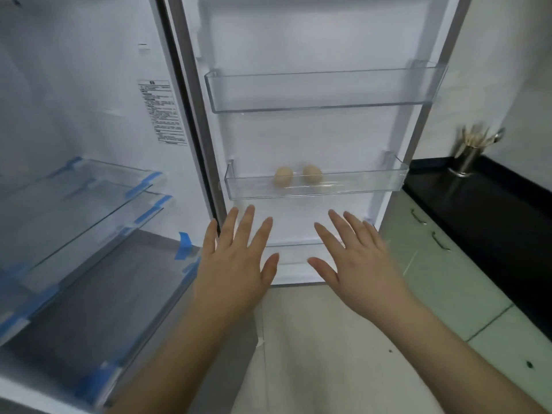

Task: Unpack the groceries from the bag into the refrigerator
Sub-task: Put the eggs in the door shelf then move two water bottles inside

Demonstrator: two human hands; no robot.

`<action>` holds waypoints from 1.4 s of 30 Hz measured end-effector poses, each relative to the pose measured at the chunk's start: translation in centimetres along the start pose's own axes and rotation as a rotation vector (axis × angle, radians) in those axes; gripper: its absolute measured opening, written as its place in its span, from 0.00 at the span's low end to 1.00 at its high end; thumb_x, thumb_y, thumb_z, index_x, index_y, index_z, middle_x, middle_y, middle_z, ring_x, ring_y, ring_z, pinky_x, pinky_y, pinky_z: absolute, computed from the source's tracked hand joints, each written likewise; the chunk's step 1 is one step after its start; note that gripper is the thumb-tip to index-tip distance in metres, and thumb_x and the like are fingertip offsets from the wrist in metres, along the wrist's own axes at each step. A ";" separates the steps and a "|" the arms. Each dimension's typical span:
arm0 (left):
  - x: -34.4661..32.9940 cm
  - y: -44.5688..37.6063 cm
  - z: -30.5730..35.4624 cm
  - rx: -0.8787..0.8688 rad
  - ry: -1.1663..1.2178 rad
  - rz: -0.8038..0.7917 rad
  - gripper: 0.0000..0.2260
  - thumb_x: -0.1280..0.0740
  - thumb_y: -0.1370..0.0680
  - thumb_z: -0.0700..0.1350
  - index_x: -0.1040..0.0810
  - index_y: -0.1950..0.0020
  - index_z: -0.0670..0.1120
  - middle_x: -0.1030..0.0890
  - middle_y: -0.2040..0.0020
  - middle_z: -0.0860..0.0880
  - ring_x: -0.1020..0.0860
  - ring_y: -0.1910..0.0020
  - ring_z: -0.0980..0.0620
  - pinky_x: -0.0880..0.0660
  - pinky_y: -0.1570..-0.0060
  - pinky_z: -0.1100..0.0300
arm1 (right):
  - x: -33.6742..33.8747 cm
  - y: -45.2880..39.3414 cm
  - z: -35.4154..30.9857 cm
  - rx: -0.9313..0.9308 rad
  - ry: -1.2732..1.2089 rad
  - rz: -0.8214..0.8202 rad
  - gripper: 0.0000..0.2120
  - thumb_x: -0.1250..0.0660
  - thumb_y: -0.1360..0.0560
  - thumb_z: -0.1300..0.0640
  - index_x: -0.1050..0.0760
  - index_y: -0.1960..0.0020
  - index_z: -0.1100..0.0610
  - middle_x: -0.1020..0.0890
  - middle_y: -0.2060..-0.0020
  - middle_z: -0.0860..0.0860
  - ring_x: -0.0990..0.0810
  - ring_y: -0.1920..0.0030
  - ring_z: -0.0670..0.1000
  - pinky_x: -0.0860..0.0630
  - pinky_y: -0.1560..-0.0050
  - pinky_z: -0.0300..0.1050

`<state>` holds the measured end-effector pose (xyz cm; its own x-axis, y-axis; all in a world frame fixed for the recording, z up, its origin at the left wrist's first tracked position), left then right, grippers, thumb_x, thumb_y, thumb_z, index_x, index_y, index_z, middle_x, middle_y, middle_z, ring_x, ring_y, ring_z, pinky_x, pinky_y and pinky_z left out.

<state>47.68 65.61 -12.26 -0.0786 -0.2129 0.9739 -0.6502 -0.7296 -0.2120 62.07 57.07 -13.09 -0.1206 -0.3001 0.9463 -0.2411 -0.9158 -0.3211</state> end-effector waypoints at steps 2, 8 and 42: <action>0.3 0.6 1.3 -0.023 0.007 0.029 0.32 0.66 0.24 0.67 0.60 0.22 0.59 0.60 0.20 0.50 0.60 0.22 0.44 0.67 0.30 0.42 | 0.7 1.8 0.6 -0.035 -0.002 0.007 0.29 0.52 0.21 0.38 0.31 0.28 0.54 0.30 0.28 0.57 0.33 0.28 0.60 0.40 0.29 0.59; 0.7 1.9 5.6 -0.079 0.049 0.083 0.28 0.56 0.22 0.67 0.44 0.22 0.60 0.45 0.21 0.47 0.45 0.23 0.36 0.57 0.32 0.34 | 2.6 6.7 3.2 -0.136 0.002 0.026 0.28 0.51 0.21 0.39 0.28 0.31 0.54 0.27 0.31 0.57 0.30 0.31 0.59 0.42 0.30 0.57; 6.6 17.8 48.0 -0.902 0.292 0.098 0.28 0.48 0.23 0.64 0.36 0.25 0.54 0.35 0.24 0.46 0.38 0.25 0.40 0.43 0.28 0.39 | 13.7 45.4 25.0 -0.983 0.239 0.040 0.27 0.50 0.21 0.43 0.30 0.29 0.54 0.27 0.31 0.56 0.34 0.28 0.59 0.40 0.27 0.59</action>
<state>71.83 20.05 -13.48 -0.2700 0.0136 0.9628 -0.9590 0.0854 -0.2702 73.59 4.72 -13.70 -0.3092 -0.1654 0.9365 -0.9061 -0.2479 -0.3429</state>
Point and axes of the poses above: each hand's wrist, its own y-axis away from the middle knuckle, its own x-axis out of the back of the hand, z = x × y, the point moved 10 cm from there along -y, towards the middle knuckle
